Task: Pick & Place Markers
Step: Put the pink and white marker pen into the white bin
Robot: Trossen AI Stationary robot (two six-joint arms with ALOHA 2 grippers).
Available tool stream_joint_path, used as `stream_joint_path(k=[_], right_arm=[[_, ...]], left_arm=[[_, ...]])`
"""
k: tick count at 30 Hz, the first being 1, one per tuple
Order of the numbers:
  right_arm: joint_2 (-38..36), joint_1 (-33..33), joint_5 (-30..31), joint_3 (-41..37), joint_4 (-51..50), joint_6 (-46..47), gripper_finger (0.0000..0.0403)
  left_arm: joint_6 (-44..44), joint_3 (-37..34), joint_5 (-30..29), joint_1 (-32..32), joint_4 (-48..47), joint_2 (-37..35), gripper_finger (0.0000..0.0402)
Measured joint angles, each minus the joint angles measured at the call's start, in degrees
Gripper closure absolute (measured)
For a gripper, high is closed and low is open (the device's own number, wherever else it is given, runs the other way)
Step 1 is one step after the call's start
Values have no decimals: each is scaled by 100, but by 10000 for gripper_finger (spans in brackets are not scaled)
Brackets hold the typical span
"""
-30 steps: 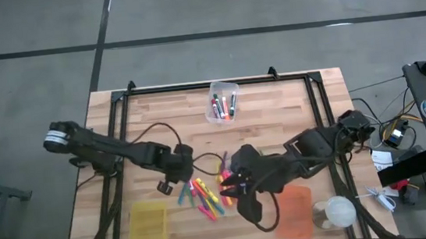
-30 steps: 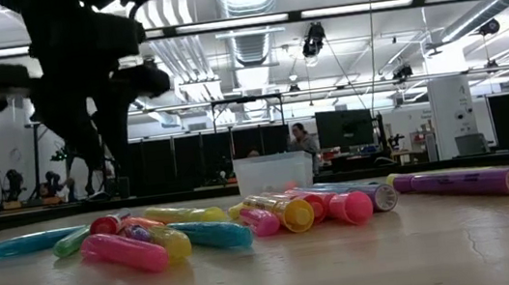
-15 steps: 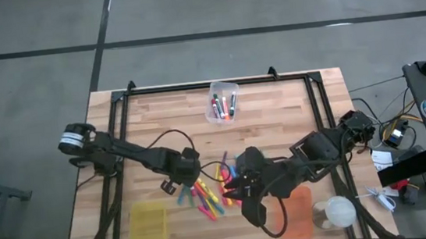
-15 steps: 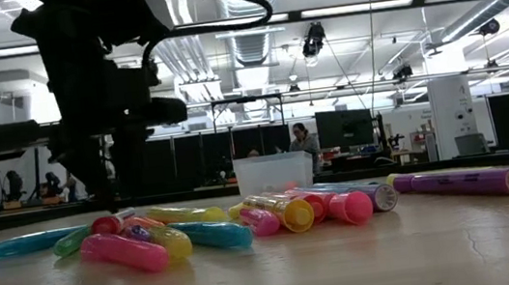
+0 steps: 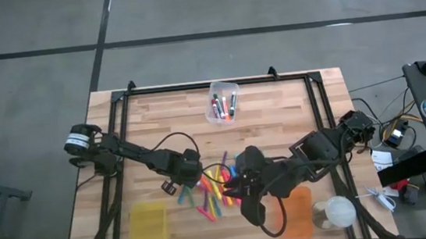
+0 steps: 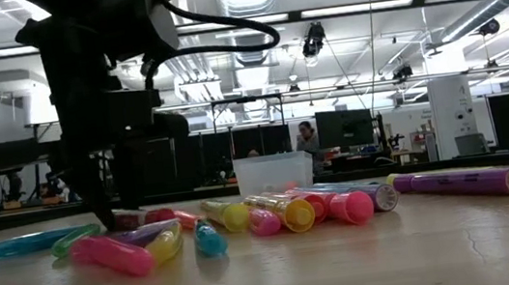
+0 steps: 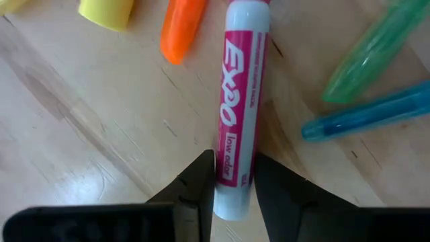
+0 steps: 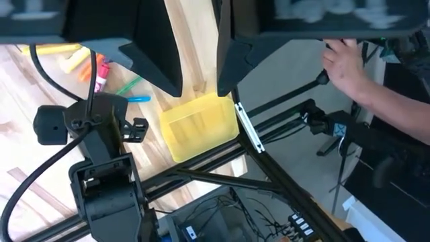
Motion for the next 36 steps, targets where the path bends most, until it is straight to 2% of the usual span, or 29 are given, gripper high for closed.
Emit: stream_joint_path(k=[5,12,19,28,36], right_arm=[[0,-4,59,0,-2,-2,324],[-28,-44,122,0,-4,0,328],[-160,-119,753,0,-32,-29,328],[-458,-498,1424,0,-4,-304,328],[-466,-688,1615,2,-13,-323,328]], left_arm=[[-232,-1,-7,0,-42,-41,308],[-580,-25,-13,4,-203,-295,345],[-1336,-24,-22,21,-690,-446,346],[-1631,-24,-26,42,-1188,-698,346],[-1692,-24,-622,163,-1741,-1559,346]])
